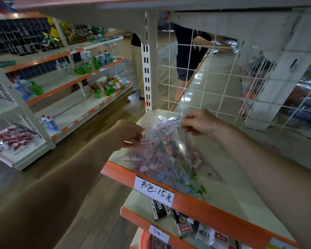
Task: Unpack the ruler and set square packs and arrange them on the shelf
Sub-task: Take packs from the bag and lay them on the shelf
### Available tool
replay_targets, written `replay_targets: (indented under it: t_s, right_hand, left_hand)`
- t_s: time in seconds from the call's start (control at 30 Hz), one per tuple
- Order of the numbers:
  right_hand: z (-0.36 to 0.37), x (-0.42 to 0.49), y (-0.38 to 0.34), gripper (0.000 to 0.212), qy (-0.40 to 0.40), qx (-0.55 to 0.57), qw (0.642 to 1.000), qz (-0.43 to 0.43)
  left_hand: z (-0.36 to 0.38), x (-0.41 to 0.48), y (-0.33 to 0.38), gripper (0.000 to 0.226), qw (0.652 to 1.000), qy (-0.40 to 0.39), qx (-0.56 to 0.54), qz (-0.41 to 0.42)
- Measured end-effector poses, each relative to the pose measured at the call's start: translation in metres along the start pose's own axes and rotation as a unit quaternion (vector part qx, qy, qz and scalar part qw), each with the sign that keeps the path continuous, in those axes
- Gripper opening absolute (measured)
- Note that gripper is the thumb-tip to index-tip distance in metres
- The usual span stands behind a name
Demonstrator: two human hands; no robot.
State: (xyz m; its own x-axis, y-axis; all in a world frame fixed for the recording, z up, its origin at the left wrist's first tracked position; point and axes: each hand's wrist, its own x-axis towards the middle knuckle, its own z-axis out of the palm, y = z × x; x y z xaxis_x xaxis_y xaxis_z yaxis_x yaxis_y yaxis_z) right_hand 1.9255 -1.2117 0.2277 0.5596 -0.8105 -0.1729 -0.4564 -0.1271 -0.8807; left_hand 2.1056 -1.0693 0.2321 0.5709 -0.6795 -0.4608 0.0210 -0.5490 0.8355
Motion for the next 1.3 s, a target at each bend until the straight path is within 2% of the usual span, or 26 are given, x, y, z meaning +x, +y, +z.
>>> replay_targets:
  t_s: [0.07,0.13,0.2,0.23,0.3,0.37,0.43,0.47,0.53,0.63,0.7,0.77,0.83,0.9,1.0,1.1,1.2,1.3]
  right_hand:
    - [-0.006,-0.003,-0.009,0.011,0.023,0.016,0.999,-0.024]
    - [-0.008,-0.005,-0.018,0.01,0.028,0.032,0.998,-0.049]
    - [-0.001,-0.007,-0.025,0.009,-0.002,0.07,0.996,-0.06]
    - [0.004,-0.007,-0.028,0.008,-0.028,0.098,0.993,-0.06]
    - [0.013,-0.003,-0.029,0.007,-0.063,0.116,0.99,-0.056]
    - [0.014,0.009,-0.025,0.016,-0.02,-0.002,0.996,-0.089]
    - [0.011,0.026,-0.018,0.022,0.045,-0.184,0.973,-0.131]
    - [0.011,0.033,-0.016,0.024,0.047,-0.238,0.961,-0.134]
    - [0.017,0.045,-0.014,0.035,-0.004,-0.314,0.943,-0.112]
    - [0.033,0.055,-0.016,0.069,-0.079,-0.422,0.902,-0.052]
    - [0.037,0.057,-0.019,0.071,-0.089,-0.458,0.884,-0.042]
    - [0.033,0.059,-0.022,0.056,-0.1,-0.452,0.885,-0.054]
    - [0.027,0.059,-0.021,0.035,-0.129,-0.402,0.905,-0.057]
    - [0.021,0.061,-0.016,0.028,-0.149,-0.346,0.925,-0.054]
    - [0.013,0.064,-0.009,0.017,-0.136,-0.304,0.942,-0.048]
    - [0.01,0.062,-0.003,0.02,-0.133,-0.291,0.947,-0.037]
    - [0.012,0.056,-0.001,0.044,-0.131,-0.308,0.942,-0.032]
    - [0.013,0.05,-0.002,0.033,-0.124,-0.307,0.943,-0.031]
  left_hand:
    - [0.005,0.0,0.002,0.018,0.986,0.01,0.162,0.043]
    - [0.011,-0.003,0.006,0.022,0.97,0.034,0.221,0.096]
    - [0.017,-0.006,0.01,0.026,0.983,0.0,0.125,0.137]
    - [0.021,-0.006,0.012,0.03,0.988,-0.045,0.054,0.136]
    - [0.024,-0.006,0.011,0.025,0.985,-0.119,-0.042,0.118]
    - [0.023,-0.004,0.009,0.012,0.986,-0.11,-0.081,0.097]
    - [0.019,0.001,0.006,0.011,0.989,-0.067,-0.117,0.066]
    - [0.016,0.004,0.004,0.011,0.989,-0.051,-0.132,0.05]
    - [0.01,0.006,0.002,0.01,0.987,-0.037,-0.152,0.023]
    - [0.007,0.006,0.0,0.012,0.984,-0.036,-0.173,0.0]
    - [0.006,0.004,-0.001,0.013,0.98,-0.045,-0.191,-0.009]
    - [0.004,0.004,-0.001,0.014,0.975,-0.054,-0.213,-0.019]
    - [0.002,0.003,-0.002,0.014,0.973,-0.058,-0.222,-0.025]
    - [0.002,0.003,-0.002,0.014,0.973,-0.057,-0.221,-0.03]
    - [0.002,0.003,-0.002,0.013,0.972,-0.061,-0.222,-0.038]
    - [0.003,0.004,-0.002,0.013,0.972,-0.066,-0.22,-0.043]
    - [0.004,0.004,-0.002,0.013,0.973,-0.068,-0.215,-0.051]
    - [0.004,0.004,-0.002,0.014,0.973,-0.066,-0.213,-0.056]
